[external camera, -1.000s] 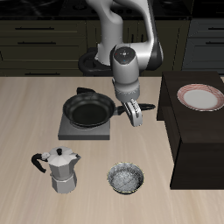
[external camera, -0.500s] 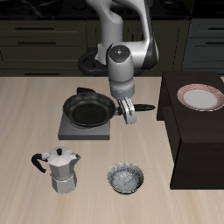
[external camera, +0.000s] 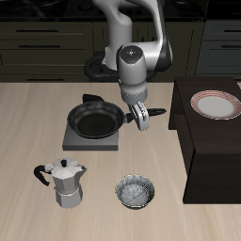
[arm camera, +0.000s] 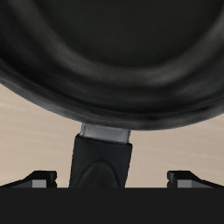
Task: Place the frypan on the top layer of the shelf
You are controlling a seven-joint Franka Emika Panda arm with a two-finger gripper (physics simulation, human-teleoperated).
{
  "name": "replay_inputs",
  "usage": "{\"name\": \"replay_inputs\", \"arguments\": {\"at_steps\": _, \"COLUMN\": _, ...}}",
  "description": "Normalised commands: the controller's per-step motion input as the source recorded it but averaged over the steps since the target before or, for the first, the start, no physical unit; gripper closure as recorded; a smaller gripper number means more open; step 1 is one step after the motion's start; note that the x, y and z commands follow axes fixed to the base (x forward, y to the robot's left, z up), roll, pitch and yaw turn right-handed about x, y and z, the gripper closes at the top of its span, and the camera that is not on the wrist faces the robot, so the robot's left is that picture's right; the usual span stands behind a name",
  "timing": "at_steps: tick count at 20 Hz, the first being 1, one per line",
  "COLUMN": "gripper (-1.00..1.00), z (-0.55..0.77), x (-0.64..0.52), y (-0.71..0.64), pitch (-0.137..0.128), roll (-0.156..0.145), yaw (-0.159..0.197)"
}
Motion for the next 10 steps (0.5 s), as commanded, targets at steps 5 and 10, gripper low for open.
{"name": "replay_inputs", "arguments": {"at_steps": 5, "gripper": -1.00, "z": -0.05, "x": -0.04, "y": 0.03, "pitch": -0.021, "roll": -0.016, "yaw": 0.064}}
{"name": "replay_inputs", "arguments": {"at_steps": 10, "gripper": -1.00, "z": 0.00, "x": 0.01, "y": 0.06, "pitch": -0.045, "roll": 0.015, "yaw": 0.049}}
